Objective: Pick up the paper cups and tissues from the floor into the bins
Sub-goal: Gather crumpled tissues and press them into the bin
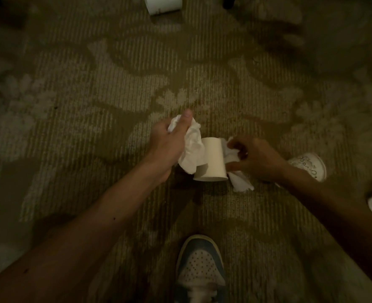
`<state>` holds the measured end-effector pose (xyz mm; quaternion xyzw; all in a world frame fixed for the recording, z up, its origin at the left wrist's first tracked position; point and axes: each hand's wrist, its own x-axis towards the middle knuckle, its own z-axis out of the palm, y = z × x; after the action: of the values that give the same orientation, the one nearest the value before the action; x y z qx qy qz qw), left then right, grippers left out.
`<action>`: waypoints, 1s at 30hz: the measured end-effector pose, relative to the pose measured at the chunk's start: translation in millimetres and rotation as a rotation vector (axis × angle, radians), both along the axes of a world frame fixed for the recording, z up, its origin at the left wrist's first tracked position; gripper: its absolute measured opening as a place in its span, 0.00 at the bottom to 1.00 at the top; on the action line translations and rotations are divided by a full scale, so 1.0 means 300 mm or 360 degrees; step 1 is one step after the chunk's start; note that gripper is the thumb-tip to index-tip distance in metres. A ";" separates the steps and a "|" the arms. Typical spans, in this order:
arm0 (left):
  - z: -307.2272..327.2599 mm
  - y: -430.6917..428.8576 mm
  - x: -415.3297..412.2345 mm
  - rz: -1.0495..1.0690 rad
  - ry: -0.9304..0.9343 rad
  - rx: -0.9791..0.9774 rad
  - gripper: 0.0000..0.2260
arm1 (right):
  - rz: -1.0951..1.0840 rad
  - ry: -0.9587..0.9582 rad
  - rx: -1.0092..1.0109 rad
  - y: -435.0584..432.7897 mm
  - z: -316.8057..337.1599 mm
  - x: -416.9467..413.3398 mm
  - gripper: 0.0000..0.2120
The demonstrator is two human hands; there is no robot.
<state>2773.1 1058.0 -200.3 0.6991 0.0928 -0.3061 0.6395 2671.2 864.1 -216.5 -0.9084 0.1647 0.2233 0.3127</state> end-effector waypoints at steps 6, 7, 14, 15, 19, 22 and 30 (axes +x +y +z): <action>0.052 0.025 -0.030 -0.0055 0.0036 0.0033 0.13 | -0.0085 -0.0156 -0.0024 0.018 -0.011 -0.034 0.05; 0.061 0.034 -0.030 -0.0053 0.0036 0.0050 0.12 | -0.0115 -0.0137 -0.0001 0.016 -0.007 -0.036 0.05; 0.153 0.117 -0.069 -0.0130 -0.0108 0.0081 0.14 | -0.0642 -0.0375 0.0366 0.044 0.152 -0.082 0.06; 0.167 0.124 -0.080 -0.0155 -0.0134 0.0087 0.14 | -0.0663 -0.0445 0.0465 0.068 0.183 -0.080 0.05; 0.275 0.121 -0.080 -0.0285 -0.0211 0.0055 0.17 | -0.0627 -0.0651 0.0787 0.180 0.342 0.008 0.04; 0.412 0.191 -0.031 -0.0285 -0.0392 0.0035 0.15 | -0.0507 -0.0790 0.0976 0.314 0.468 0.110 0.03; 0.902 0.778 0.073 -0.0104 -0.1160 0.0447 0.10 | 0.0398 -0.0787 0.1583 0.845 0.887 0.362 0.13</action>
<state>2794.9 1291.4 70.2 0.8453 -0.1217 -0.0422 0.5185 2779.9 1117.8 49.6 -0.6897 -0.1472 0.0901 0.7032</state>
